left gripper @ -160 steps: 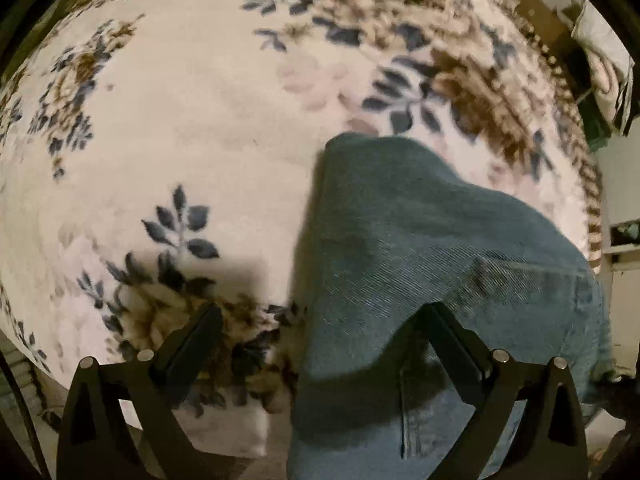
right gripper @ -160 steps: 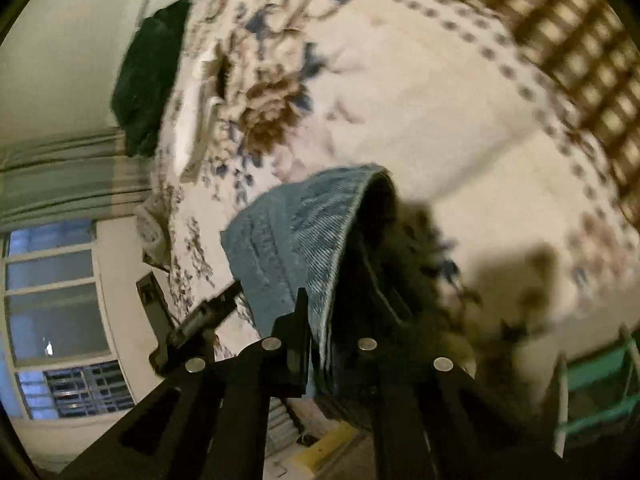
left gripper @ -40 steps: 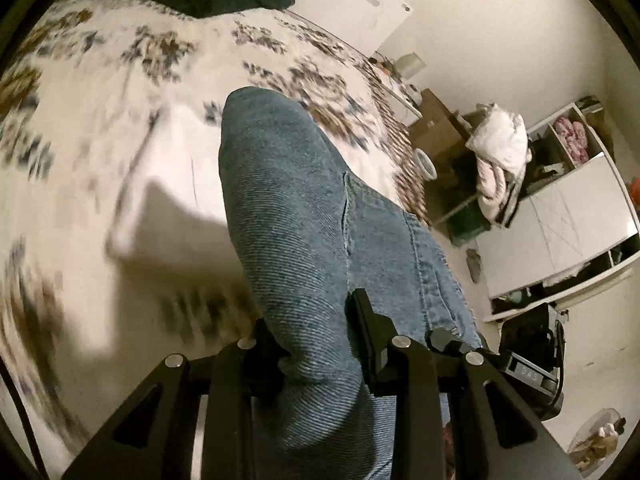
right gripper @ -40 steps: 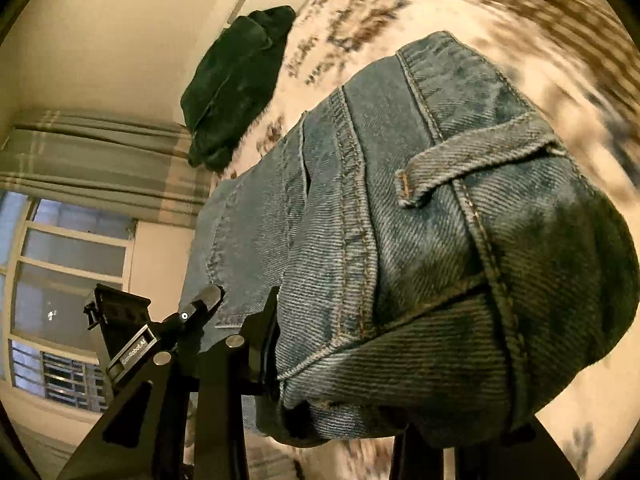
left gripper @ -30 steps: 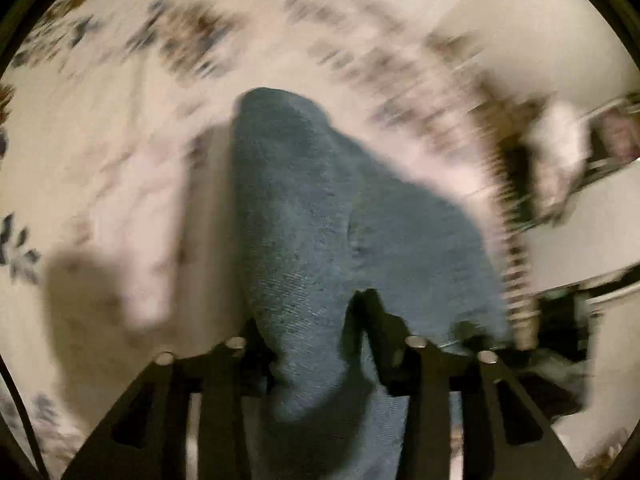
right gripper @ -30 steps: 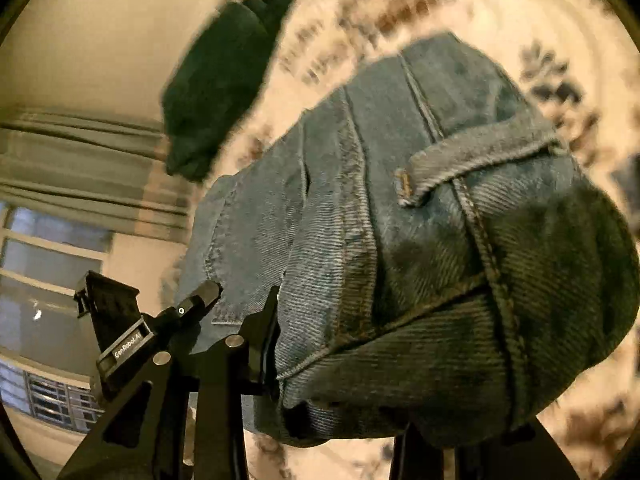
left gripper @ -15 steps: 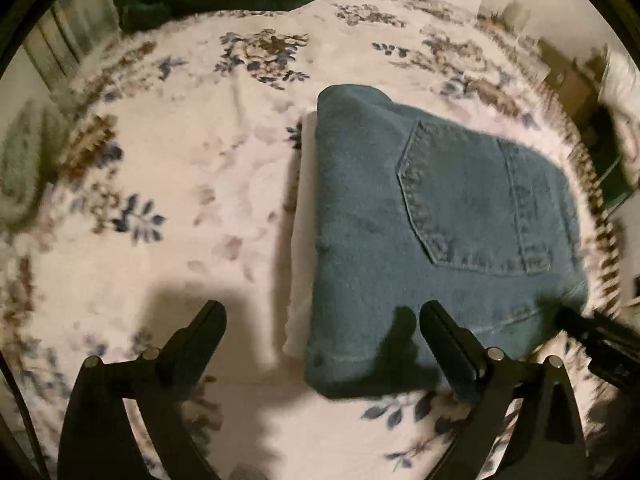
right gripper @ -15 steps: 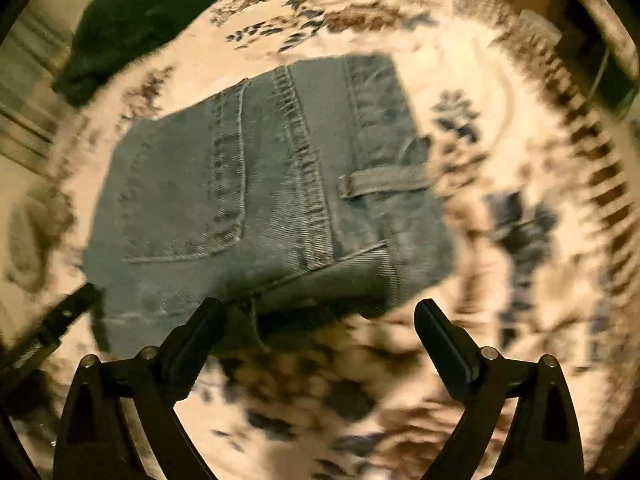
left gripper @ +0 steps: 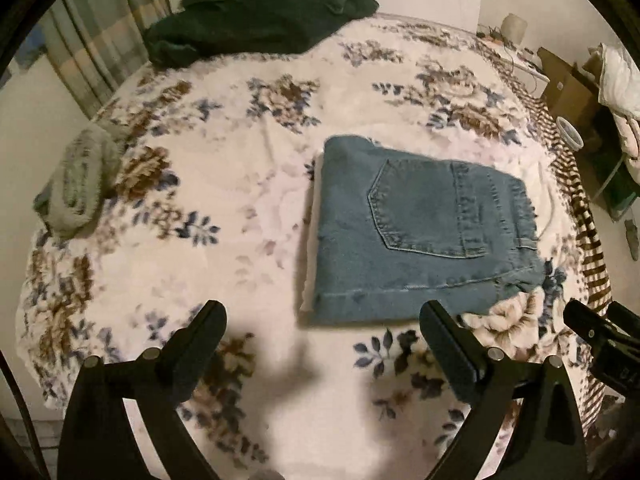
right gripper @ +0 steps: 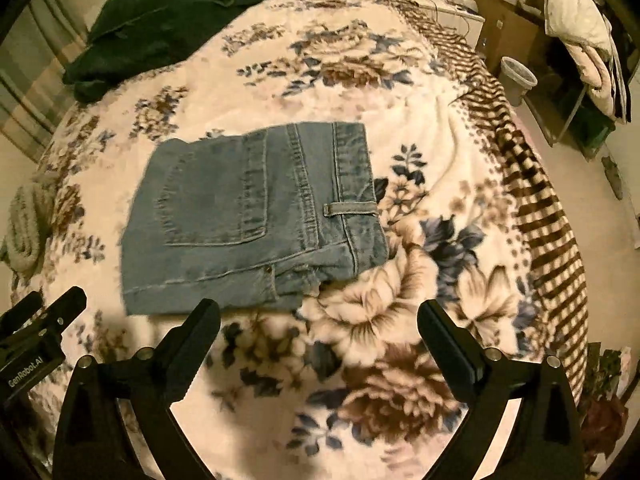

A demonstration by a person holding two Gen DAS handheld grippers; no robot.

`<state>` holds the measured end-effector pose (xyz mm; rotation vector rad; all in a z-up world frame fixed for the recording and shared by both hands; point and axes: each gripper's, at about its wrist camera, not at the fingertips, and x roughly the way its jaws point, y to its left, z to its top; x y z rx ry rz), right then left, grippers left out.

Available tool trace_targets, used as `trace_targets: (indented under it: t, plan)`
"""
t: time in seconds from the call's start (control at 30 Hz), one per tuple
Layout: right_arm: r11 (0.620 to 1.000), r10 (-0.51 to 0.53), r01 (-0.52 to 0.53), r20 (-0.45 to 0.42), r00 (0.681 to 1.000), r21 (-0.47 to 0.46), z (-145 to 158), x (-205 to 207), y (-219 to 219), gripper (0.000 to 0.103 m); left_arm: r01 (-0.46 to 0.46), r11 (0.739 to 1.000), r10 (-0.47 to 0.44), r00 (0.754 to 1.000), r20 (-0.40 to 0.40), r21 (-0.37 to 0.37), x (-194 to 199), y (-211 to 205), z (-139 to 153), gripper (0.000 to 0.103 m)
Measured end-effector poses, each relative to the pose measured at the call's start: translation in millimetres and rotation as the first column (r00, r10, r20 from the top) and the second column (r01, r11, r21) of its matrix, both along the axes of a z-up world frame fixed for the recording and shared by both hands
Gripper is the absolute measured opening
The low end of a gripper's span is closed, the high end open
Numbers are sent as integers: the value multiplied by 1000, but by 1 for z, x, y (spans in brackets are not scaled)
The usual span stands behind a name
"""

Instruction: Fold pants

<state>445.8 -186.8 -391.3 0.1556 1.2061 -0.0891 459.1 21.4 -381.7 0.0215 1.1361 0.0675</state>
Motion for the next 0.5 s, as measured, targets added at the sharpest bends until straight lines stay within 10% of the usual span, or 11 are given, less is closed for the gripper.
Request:
trace_targets:
  t: [0.5]
  plan:
    - [997,74,-69,152,986,-41,185,-154,-3,100,-8,1000,9,988,154,-4,-149,-18,170,99]
